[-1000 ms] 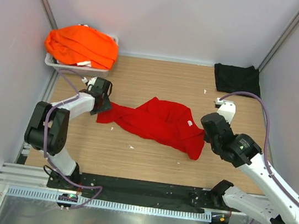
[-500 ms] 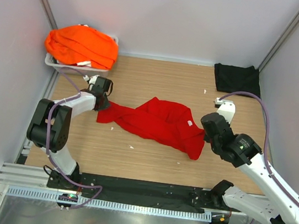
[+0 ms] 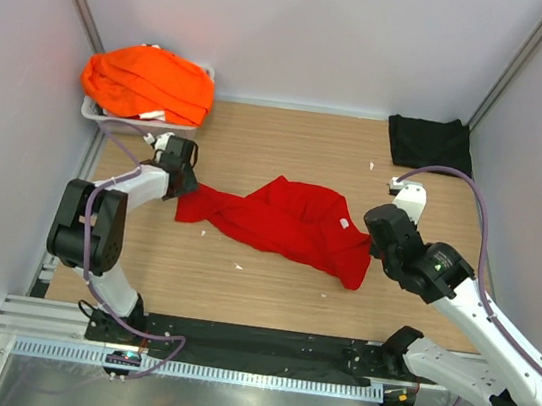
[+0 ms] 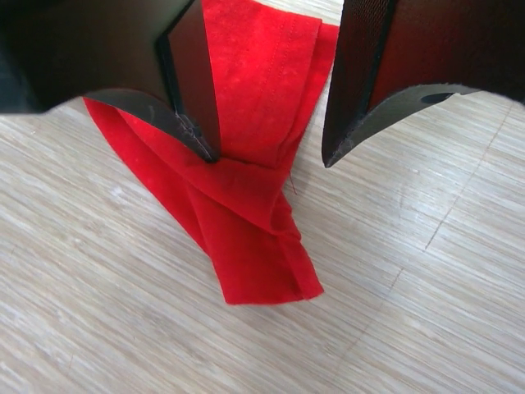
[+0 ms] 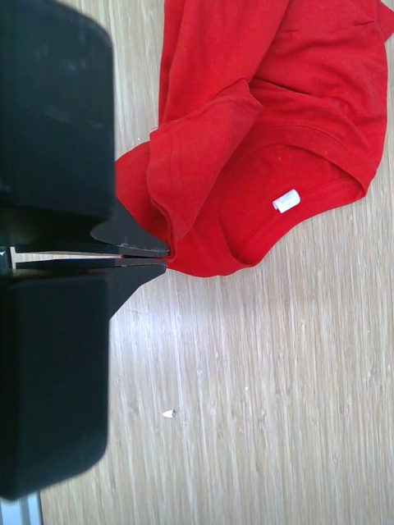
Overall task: Fold and stack the t-shirts
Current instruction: Flatten the tshirt out
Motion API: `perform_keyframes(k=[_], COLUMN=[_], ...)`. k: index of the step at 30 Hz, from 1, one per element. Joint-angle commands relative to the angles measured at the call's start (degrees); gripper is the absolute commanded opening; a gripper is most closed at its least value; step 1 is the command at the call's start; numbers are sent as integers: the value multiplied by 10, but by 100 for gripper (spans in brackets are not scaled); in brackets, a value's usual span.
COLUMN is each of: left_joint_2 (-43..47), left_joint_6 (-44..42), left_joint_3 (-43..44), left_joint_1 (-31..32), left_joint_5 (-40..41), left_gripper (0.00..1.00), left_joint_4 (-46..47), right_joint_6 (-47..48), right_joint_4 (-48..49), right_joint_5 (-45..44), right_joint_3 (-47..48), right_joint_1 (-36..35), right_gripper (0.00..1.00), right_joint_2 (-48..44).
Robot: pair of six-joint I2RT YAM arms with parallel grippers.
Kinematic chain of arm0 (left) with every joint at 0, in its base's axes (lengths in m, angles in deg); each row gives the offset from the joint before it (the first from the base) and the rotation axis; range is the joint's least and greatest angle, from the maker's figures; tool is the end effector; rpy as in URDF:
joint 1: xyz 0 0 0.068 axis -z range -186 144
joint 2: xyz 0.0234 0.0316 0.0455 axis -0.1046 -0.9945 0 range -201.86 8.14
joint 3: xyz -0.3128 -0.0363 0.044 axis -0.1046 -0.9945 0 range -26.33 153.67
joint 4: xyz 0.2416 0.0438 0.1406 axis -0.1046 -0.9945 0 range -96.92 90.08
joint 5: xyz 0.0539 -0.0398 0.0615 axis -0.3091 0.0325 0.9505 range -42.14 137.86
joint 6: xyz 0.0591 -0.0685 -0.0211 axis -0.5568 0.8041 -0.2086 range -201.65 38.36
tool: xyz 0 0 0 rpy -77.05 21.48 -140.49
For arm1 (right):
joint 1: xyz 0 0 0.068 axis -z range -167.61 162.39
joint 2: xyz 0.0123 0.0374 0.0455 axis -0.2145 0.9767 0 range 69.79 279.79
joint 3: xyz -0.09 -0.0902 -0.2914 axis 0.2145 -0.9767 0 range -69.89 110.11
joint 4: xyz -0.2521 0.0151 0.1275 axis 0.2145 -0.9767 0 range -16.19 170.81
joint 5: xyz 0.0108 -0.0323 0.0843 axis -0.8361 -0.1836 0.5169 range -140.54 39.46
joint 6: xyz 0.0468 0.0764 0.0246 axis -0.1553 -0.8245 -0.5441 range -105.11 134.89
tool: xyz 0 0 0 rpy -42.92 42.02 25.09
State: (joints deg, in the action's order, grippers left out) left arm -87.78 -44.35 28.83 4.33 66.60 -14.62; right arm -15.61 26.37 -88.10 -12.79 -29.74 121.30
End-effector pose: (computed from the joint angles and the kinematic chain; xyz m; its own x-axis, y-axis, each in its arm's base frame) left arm 0.3795 -0.0419 0.1667 -0.6391 -0.4667 -0.6114 -0.4985 0.8567 -0.1328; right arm 0.1675 0.0828 0.3367 -0.5999 -0.0002 -0.8000 0.0816 0.9948 -0.0614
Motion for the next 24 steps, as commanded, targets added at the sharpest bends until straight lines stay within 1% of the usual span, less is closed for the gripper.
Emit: perform_keyframes(k=[1,4,5,7,8,10,11,12,14,16,18,20,24], left_joint_2=[4,-11,-12,-9,-6,-8,-8,-9,-7,-2,2,16,60], left_joint_6=[3,3,2,2,2,2,2,2,3,4,4,5,10], left_joint_3=[3,5,6,4,1,0,1,2,0,-2,-4,-7,-13], left_joint_1=[-5,-4,-4,-5,-5,-5,-5,-5,-5,-5,-5,-5,-5], left_joint_5=[9,3,2,3,3,2,2,1,2,4,0,-3,-25], left_gripper=[54,52,46,42,35,27,21,19,16,15,9,0,0], left_joint_4=[37,42,42,43,47,47,46,47,47,46,42,38,29], right_joint_6=[2,2,1,2,1,1,0,-1,-2,-1,-1,-1,-1], right_joint_4=[15,15,15,16,16,16,16,17,17,17,17,17,19], right_joint_5=[-7,-8,-9,-9,-10,-9,-8,-9,-8,-9,-9,-9,-10], right_joint_3=[15,15,15,15,15,14,13,13,13,13,13,13,13], right_joint_1=[2,3,3,3,3,3,3,3,3,4,3,3,2], right_gripper=[1,1,1,1,1,1,1,1,1,1,1,1,1], right_joint_2=[-1,1,2,3,3,4,6,5,5,5,4,4,3])
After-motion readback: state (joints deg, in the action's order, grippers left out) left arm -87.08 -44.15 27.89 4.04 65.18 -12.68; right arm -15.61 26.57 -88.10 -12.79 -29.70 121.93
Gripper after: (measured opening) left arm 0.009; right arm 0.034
